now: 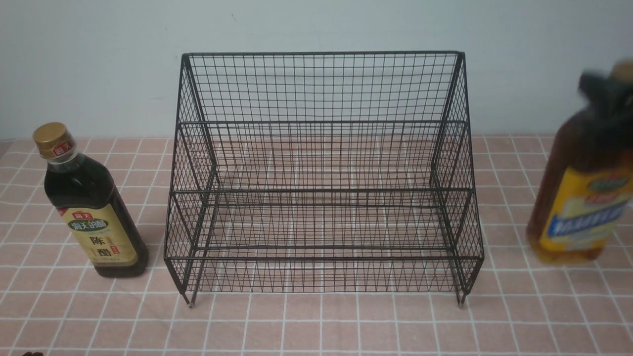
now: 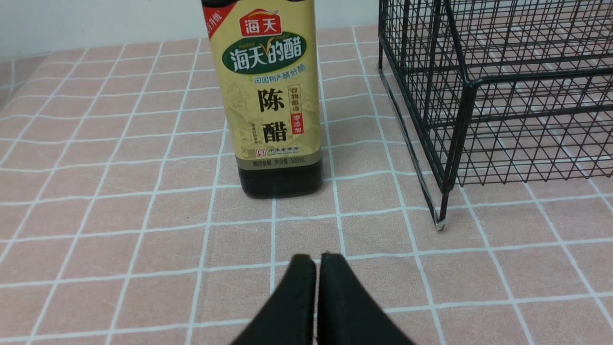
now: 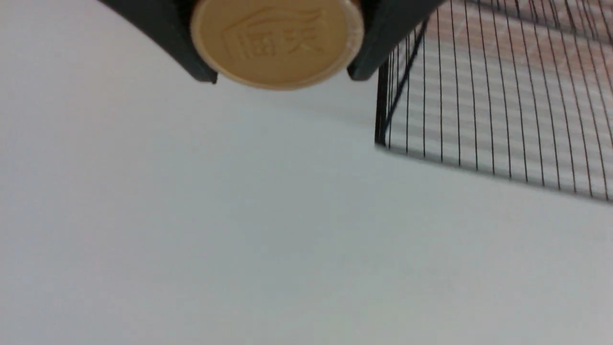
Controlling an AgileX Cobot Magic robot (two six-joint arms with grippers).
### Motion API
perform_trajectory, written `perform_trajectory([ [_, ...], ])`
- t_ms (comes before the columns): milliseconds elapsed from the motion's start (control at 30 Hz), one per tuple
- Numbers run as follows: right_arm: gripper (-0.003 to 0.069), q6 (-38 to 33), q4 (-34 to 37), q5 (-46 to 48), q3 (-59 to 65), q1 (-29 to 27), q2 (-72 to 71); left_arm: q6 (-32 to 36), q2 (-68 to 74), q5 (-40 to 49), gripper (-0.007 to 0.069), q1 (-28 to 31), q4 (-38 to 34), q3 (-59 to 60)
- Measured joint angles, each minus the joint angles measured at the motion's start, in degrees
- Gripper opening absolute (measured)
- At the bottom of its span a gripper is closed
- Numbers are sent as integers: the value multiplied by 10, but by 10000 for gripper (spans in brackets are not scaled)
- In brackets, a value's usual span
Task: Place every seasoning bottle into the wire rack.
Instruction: Use the right arm to put the condiment bottle back on the shelf
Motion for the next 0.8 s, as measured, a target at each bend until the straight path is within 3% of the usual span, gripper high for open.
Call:
perform_trajectory([
  [167, 314, 26, -12, 12, -91, 12, -21, 0, 0, 0, -7, 0, 0, 0],
  [433, 314, 69, -16, 20, -195, 81, -3, 0, 0, 0, -7, 0, 0, 0],
  [800, 314, 69, 73, -57, -200, 149, 111, 0, 0, 0, -7, 0, 0, 0],
])
